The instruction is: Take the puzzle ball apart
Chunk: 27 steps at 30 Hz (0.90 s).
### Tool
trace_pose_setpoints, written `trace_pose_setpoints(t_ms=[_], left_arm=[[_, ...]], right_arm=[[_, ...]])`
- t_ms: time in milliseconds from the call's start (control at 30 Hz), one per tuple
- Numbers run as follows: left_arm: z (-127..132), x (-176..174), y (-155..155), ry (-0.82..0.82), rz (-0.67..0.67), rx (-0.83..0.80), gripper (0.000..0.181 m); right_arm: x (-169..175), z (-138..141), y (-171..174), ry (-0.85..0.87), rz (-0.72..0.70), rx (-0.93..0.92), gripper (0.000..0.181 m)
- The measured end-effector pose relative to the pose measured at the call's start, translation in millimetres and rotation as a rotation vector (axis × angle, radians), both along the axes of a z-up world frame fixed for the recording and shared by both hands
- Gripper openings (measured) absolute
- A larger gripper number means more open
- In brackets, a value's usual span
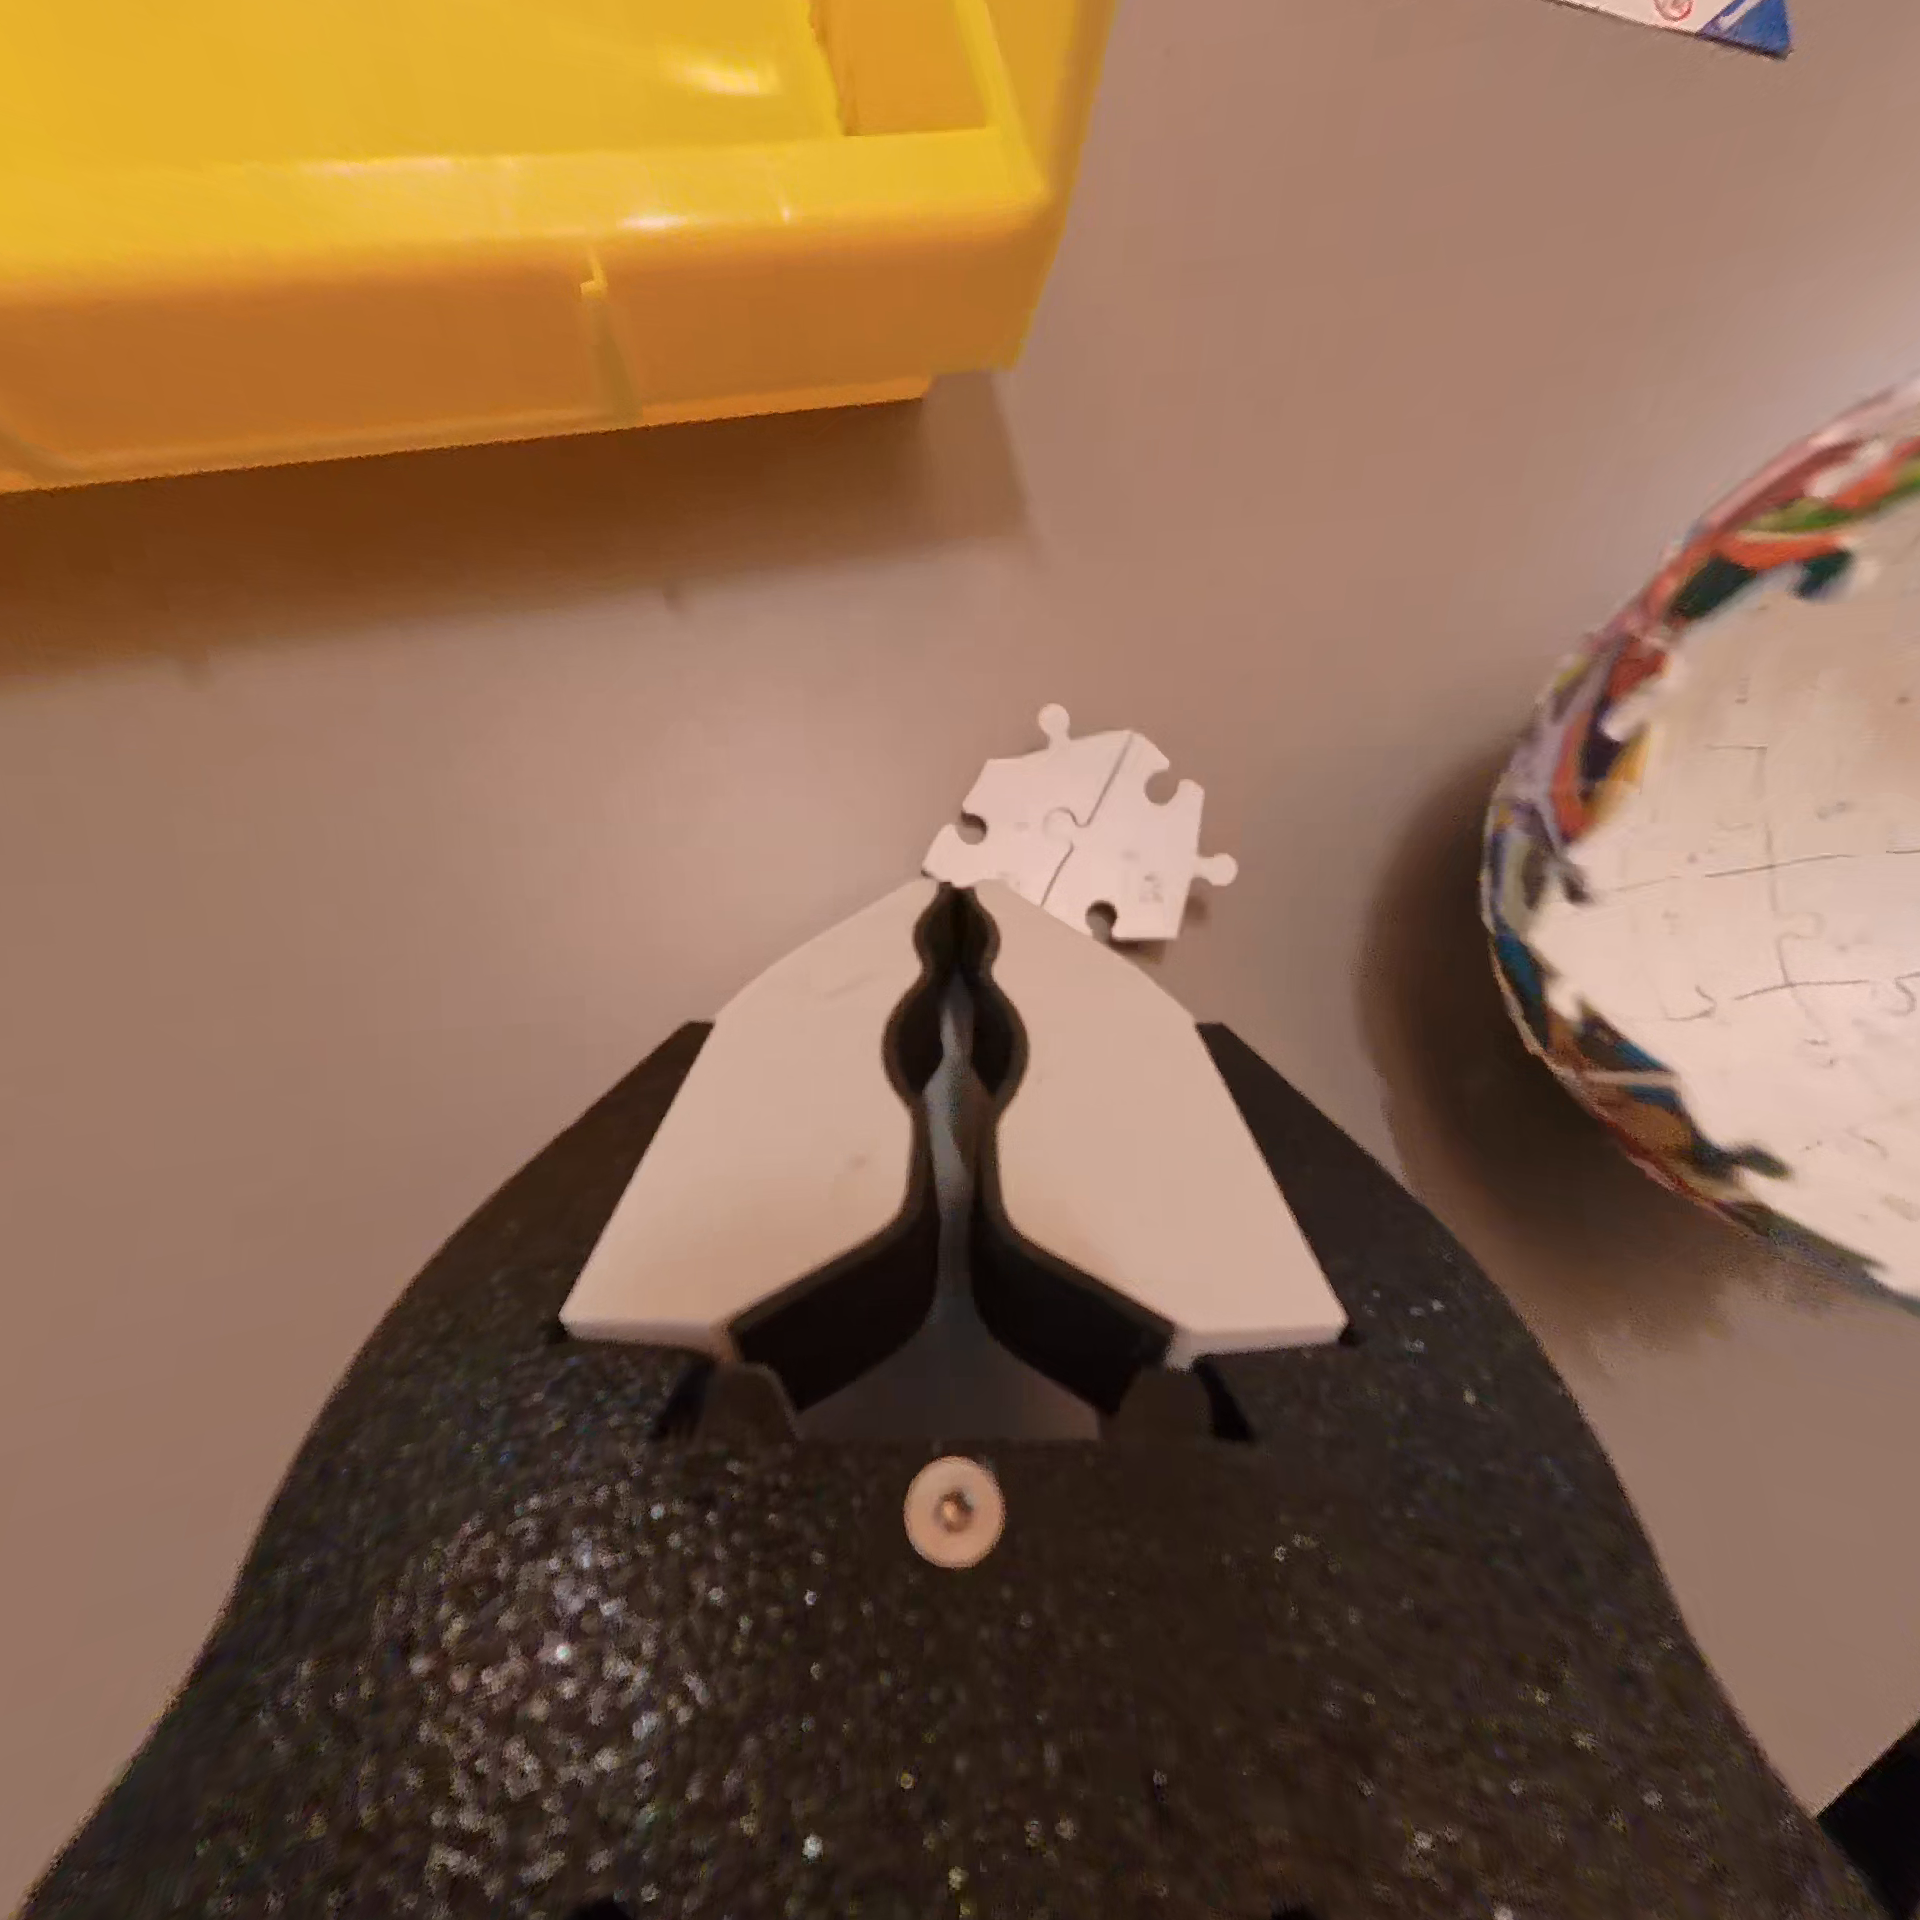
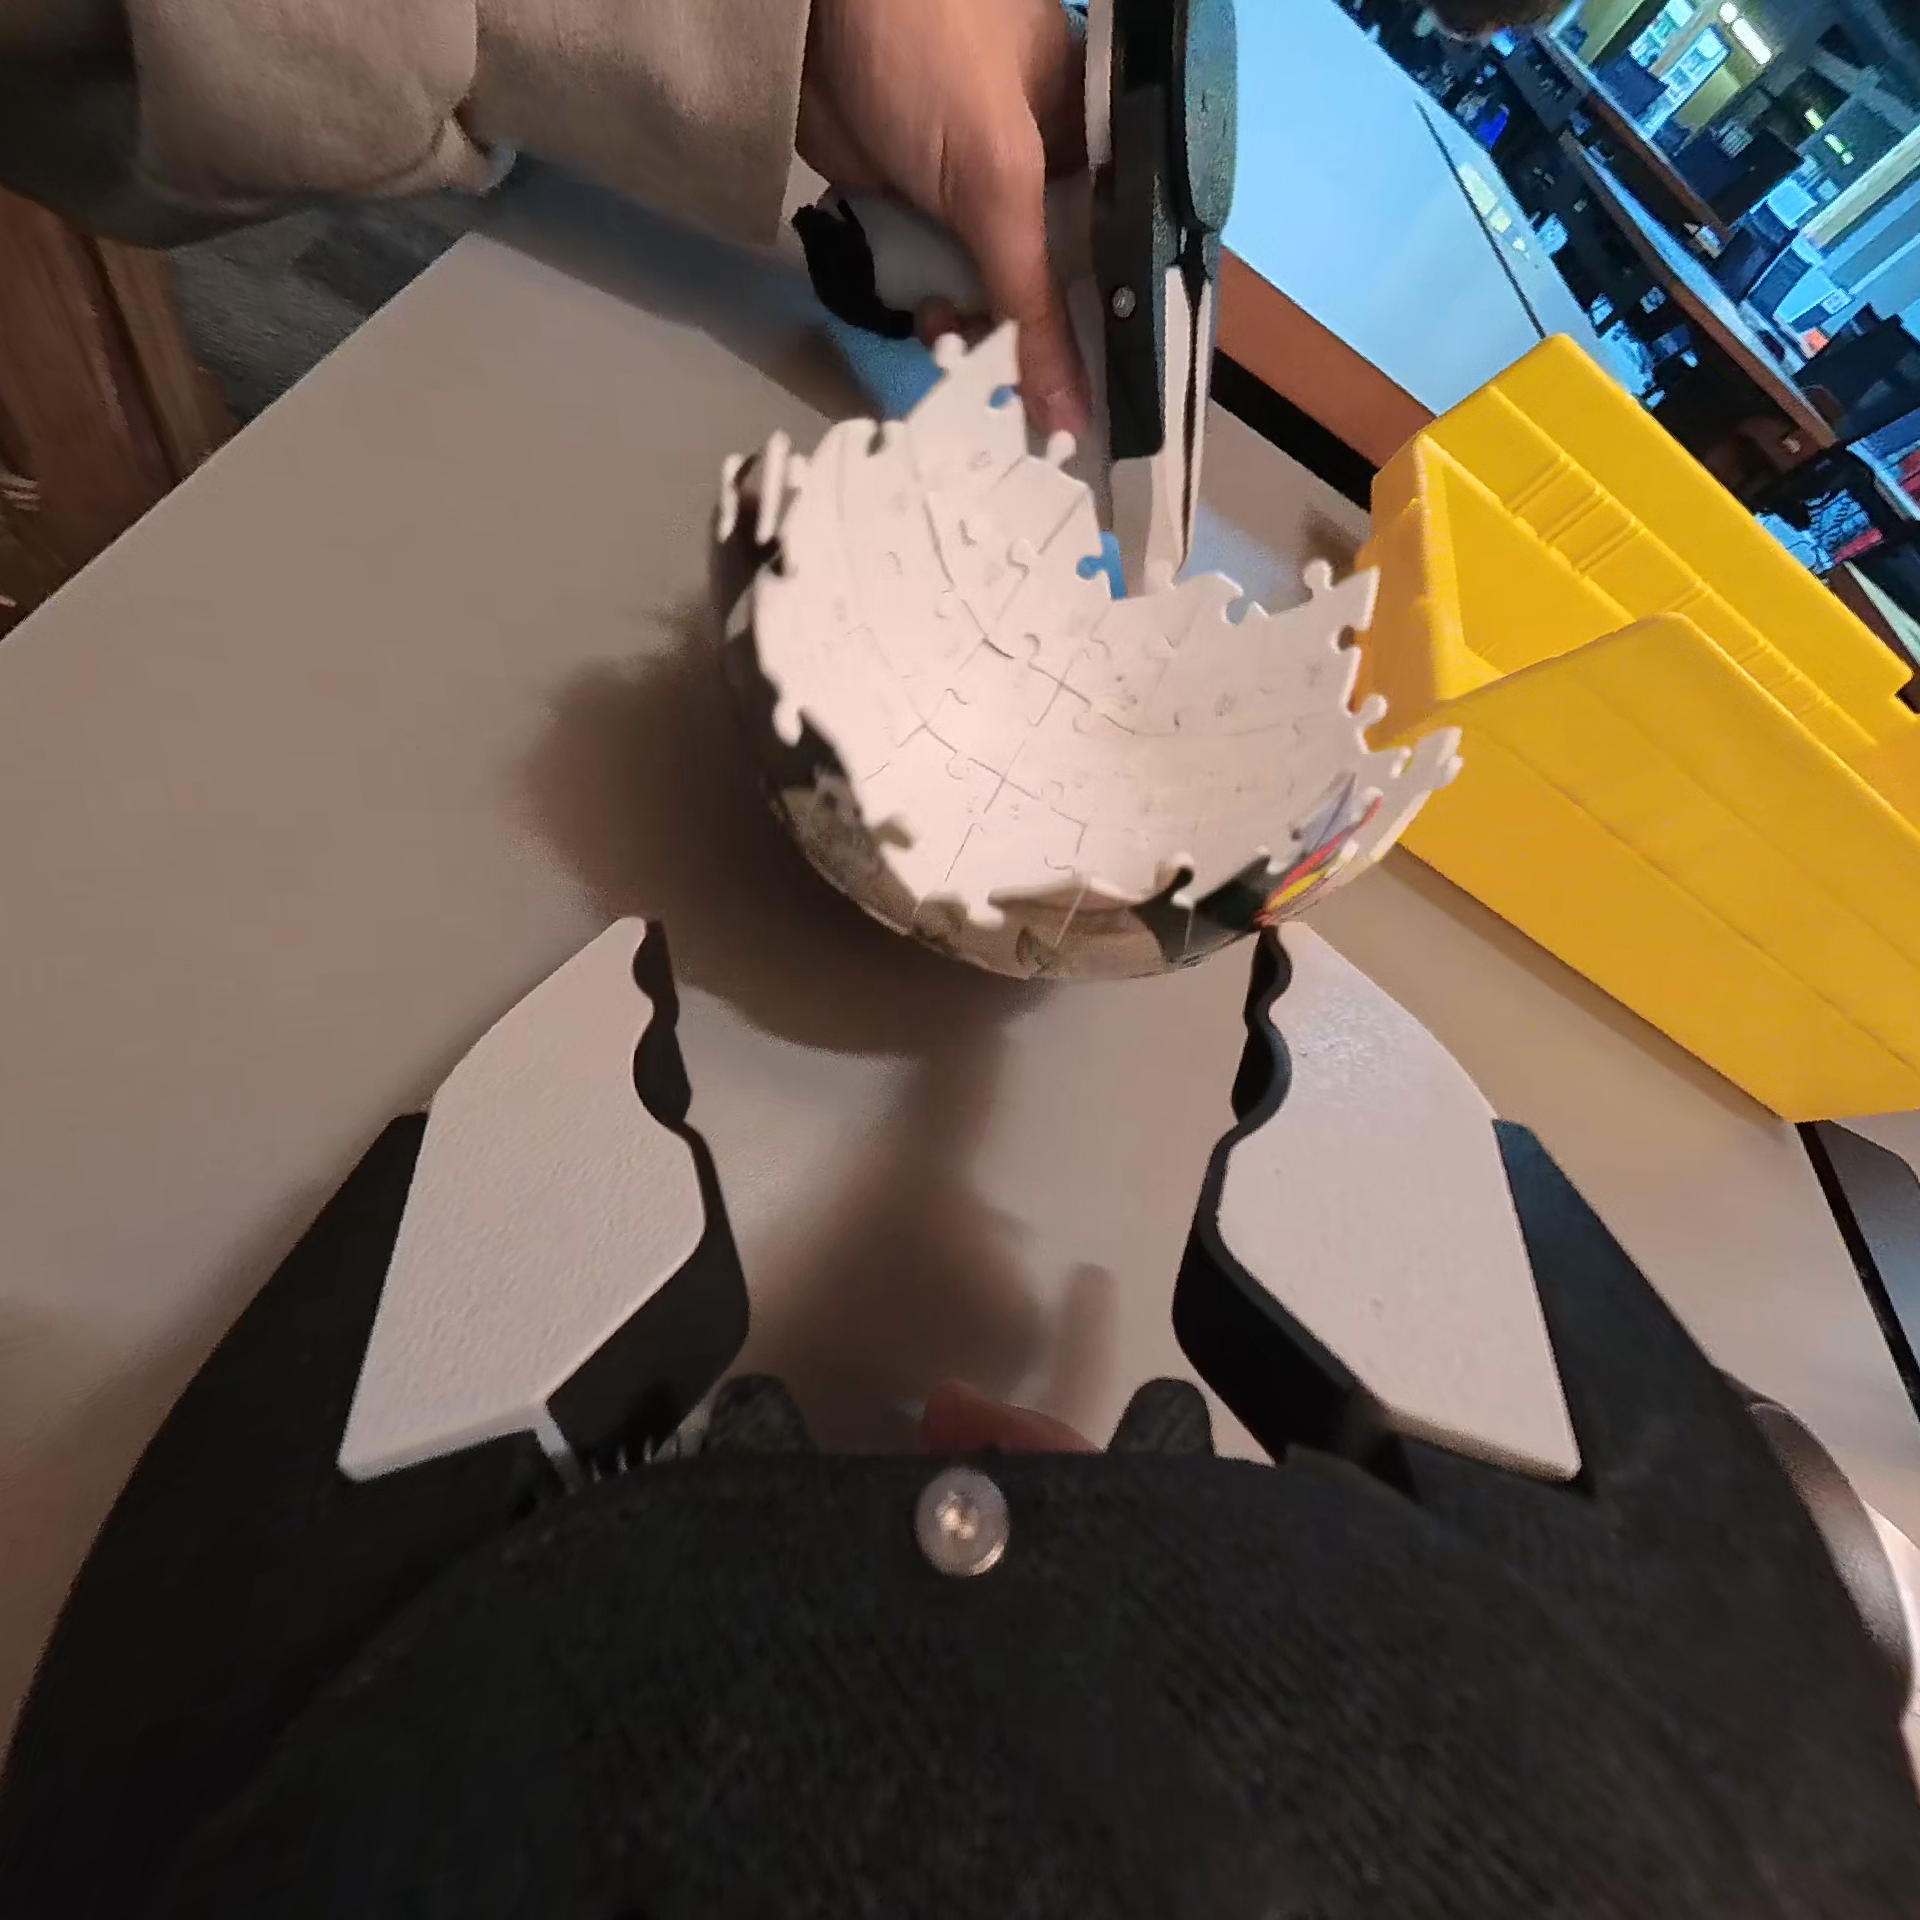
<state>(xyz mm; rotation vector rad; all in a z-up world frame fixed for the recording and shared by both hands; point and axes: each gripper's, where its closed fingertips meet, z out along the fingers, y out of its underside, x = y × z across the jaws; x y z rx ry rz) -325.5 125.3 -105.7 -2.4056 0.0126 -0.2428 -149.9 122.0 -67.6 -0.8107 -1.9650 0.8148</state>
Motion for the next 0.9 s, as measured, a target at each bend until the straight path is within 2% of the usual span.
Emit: trace_pose_setpoints(t_ms=[33, 300, 667, 900], left_arm=[[0, 0, 0, -0.014, 0.001, 0.008, 0.000], [3, 5, 0, -0.024, -0.020, 0.024, 0.000], [27, 9, 3, 0.013, -0.022, 0.079, 0.000], [31, 5, 0, 0.011, 0.046, 0.077, 0.000]], right_arm=[[1, -1, 0, -0.009, 0.003, -0.006, 0.106], [8, -3, 6, -0.054, 0.014, -0.051, 0.105], [26, -1, 16, -0.100, 0.028, -0.150, 0.105], [36, 8, 18, -0.082, 0.006, -0.188, 0.104]])
